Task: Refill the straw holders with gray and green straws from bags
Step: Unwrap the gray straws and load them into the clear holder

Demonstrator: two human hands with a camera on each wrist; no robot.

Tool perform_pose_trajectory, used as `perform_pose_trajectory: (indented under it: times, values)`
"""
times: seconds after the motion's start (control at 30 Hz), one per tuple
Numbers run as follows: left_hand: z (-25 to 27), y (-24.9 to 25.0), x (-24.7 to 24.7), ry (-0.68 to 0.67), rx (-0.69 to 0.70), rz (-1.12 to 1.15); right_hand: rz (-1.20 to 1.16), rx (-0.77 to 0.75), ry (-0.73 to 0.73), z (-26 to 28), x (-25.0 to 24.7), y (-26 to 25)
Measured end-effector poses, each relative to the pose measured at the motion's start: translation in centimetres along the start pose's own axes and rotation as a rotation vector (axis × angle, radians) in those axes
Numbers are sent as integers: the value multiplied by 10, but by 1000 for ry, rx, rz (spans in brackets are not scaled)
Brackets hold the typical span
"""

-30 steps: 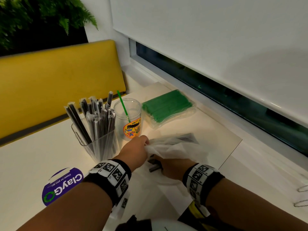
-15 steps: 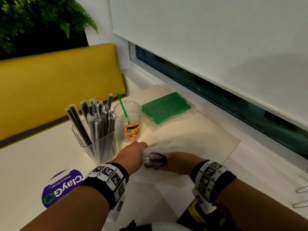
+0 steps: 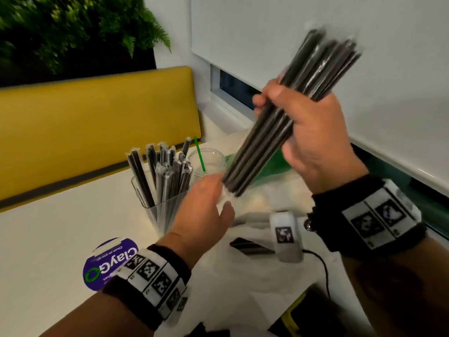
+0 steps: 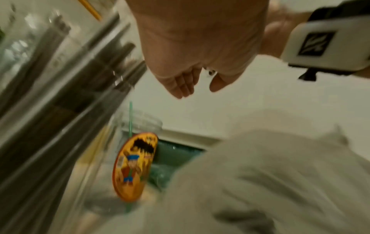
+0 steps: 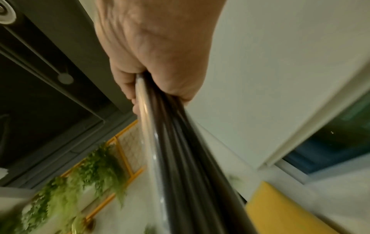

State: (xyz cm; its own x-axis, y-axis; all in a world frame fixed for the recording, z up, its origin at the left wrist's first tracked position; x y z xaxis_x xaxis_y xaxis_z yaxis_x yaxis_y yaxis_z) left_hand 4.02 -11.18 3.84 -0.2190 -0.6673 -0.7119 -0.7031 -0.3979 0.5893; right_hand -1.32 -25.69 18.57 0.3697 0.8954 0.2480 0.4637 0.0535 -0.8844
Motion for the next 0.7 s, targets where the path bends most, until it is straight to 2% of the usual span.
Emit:
perform_pose_trajectory:
  times: [0.07,0.13,0.2,0.27,0.33,0.37,0.43,0.5,0.6,0.7]
  values:
    - [2,2,-34,257,8,-93,7,-109,108,-23,3,-5]
    - [6,-6,-62,487,-25,-85,116,-175,169,-39,13,3]
    - [9,-28,-79,590,-135,-45,299,-163,222,-44,27,23]
    - [10,-58,-83,551,-317,95,451,-114,173,-42,47,46]
    - [9,-86,-78,442,-486,279,506,-57,83,-38,71,67]
    - [10,-94,-74,367,-529,347,503,-26,43,-37,83,75]
    - [12,-104,-66,239,-527,423,445,12,-9,-36,106,84]
    - [14,-108,-61,185,-493,479,371,6,-53,-35,127,88]
    - [14,-114,-56,202,-489,524,365,17,-112,-30,141,98]
    - [11,-120,-52,225,-461,567,413,140,-93,-21,125,127]
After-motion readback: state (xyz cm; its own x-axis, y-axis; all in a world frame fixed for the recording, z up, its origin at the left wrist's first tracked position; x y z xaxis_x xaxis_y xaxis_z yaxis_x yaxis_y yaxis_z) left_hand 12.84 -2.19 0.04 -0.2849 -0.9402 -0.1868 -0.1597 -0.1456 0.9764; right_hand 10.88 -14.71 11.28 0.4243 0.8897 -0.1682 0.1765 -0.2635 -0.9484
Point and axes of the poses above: each hand's wrist, its own z-axis away from the middle knuckle, its own x-axis out of the palm, y = z × x, the point moved 3 cm from there along -z, towards the middle knuckle, and after that the axes turned 3 degrees about -y, right-handed, at the moved point
